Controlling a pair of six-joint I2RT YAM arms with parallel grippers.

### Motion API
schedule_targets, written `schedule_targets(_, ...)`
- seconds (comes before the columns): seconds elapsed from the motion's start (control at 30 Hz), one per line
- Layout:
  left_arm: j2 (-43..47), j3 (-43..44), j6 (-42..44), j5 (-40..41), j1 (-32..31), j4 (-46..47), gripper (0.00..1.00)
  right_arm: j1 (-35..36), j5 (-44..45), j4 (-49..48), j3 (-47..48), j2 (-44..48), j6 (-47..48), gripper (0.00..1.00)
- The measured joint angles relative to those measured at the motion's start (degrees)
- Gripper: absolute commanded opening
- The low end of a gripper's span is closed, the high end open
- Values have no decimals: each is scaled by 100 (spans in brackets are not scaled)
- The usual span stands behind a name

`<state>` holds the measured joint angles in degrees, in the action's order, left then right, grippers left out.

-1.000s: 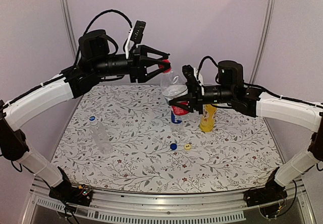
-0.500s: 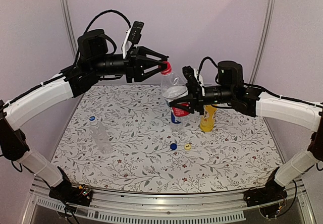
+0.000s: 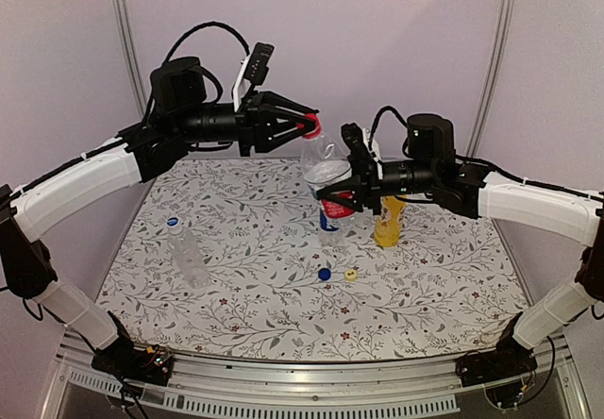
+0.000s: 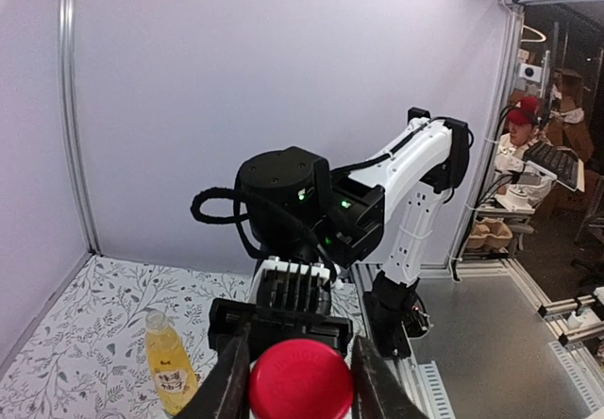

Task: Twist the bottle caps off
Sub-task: Unscrew the bottle cap from the plastic bottle.

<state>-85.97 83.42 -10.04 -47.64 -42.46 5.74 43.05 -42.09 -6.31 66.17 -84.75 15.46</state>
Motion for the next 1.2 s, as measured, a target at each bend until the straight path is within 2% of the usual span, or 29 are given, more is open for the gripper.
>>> schedule_targets(0.1, 0, -11, -28, 70, 11, 46, 16, 0, 166, -2, 13, -2, -26, 36)
schedule_targets(0.23, 0, -24, -212, 658, -44, 48, 19, 2, 706, -46, 31, -7, -81, 36)
schedule_targets(0.3, 4, -63, -378, 1335, -144, 55, 24, 0, 1056, -92, 31, -11, -133, 36)
schedule_targets(0.47, 79, -249, -861, 2892, -431, 109, 25, 22, 2011, -144, 26, -63, -227, 35)
schedule_targets(0.57, 81, -280, -1075, 3467, -516, 92, 25, 76, 2345, -149, 20, -76, -258, 35)
schedule_targets(0.6, 79, -280, -1121, 3598, -535, 83, 27, 103, 2472, -157, 20, -81, -258, 35)
schedule_targets(0.73, 76, -269, -1259, 3941, -573, 79, 50, 170, 2791, -208, 13, -81, -260, 35)
schedule_targets(0.8, 76, -269, -1272, 3974, -560, 46, 65, 155, 2841, -317, -11, -74, -284, 35)
schedule_targets(0.9, 76, -269, -1263, 3821, -463, 61, 80, 125, 2695, -437, -74, -50, -280, 35)
schedule_targets(1.03, 92, -337, -1257, 3152, -109, 328, 85, 118, 2144, -446, -162, 0, -264, 36)
schedule_targets(1.2, 188, -485, -1062, 1574, 289, 717, 84, 118, 1169, -378, -168, 2, -254, 37)
